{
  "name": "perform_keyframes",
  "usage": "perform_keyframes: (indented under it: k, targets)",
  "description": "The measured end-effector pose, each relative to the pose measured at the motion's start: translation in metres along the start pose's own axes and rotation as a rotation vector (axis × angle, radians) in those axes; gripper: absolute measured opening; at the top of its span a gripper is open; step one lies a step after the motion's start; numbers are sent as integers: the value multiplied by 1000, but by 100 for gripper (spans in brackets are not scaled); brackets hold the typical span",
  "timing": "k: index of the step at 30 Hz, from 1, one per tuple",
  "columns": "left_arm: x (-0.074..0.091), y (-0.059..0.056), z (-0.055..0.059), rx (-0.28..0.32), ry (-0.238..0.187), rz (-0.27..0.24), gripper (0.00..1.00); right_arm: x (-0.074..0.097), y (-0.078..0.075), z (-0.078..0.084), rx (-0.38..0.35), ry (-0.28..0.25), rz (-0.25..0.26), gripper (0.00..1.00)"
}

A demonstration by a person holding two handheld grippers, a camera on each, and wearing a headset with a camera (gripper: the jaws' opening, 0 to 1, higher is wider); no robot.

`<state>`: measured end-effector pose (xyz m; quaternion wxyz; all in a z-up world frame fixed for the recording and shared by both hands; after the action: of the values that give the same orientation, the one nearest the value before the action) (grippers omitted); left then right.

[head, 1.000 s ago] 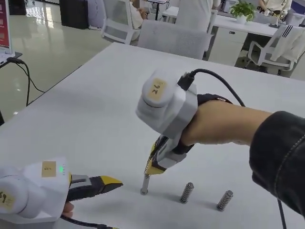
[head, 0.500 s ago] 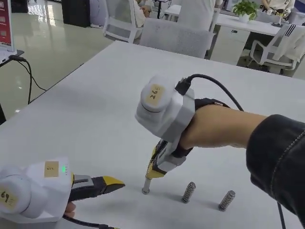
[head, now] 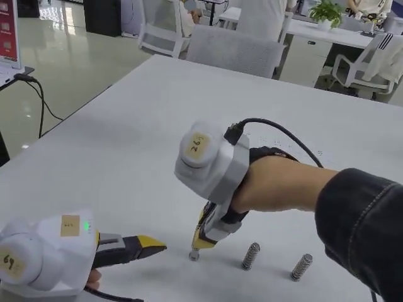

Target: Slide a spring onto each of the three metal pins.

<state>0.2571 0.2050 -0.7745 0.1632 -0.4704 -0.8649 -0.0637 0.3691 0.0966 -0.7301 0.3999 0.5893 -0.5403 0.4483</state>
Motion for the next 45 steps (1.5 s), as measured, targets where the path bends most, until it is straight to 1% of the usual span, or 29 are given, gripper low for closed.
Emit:
perform_keyframes:
  k: [10, 27, 38, 45]
  targets:
    - [0, 0, 1, 0, 5, 1, 55, -8, 4, 3, -5, 3, -4, 8]
    - [0, 0, 2, 3, 6, -2, 55, -23, 8, 6, 0, 32, -7, 8]
    - [0, 0, 2, 5, 5, -5, 55, -23, 8, 5, 11, 27, -10, 9]
    - [0, -1, 2, 4, 6, -4, 55, -21, 6, 6, 13, 9, 3, 11]
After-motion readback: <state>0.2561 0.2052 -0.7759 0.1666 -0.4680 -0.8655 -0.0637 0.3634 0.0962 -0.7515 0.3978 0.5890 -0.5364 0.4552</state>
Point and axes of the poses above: the centre of the closed fingertips' face, and the gripper's own axes: x roughly backward along the fingers, y roughly to its left, z roughly out of its underside, the point moved 10 cm from there along x, roughly backward along the fingers, and after that the axes turned 1 degree about -x, right-handed, at the moved point
